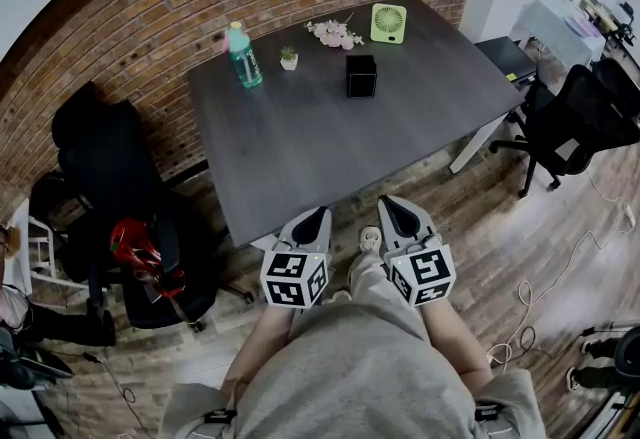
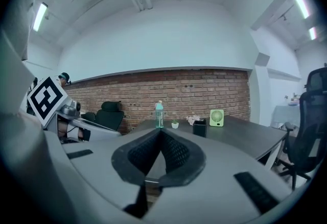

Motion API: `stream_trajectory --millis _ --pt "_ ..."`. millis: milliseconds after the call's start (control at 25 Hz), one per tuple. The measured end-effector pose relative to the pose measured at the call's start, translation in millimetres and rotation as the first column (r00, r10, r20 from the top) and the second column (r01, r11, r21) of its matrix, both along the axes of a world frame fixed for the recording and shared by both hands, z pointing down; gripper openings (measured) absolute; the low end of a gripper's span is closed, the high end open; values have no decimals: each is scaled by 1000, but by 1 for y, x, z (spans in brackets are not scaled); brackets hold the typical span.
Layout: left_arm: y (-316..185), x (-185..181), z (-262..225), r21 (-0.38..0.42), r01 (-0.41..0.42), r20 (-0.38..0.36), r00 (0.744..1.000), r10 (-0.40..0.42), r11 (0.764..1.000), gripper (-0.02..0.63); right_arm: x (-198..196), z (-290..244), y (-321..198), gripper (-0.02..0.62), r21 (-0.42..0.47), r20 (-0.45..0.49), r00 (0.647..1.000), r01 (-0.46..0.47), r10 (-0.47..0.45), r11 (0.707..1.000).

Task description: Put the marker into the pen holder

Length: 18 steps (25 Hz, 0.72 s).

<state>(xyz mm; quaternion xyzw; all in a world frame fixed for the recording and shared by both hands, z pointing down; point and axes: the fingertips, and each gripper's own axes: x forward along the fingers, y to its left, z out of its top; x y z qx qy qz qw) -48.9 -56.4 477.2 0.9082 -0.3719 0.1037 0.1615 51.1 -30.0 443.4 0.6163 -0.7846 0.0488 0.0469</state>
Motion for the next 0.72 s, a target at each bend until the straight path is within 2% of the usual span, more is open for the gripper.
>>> stream_trajectory --millis 720 --pt "-9 7 5 -20 1 -9 1000 -1 1000 20 9 5 -12 2 -12 12 1000 -12 12 1000"
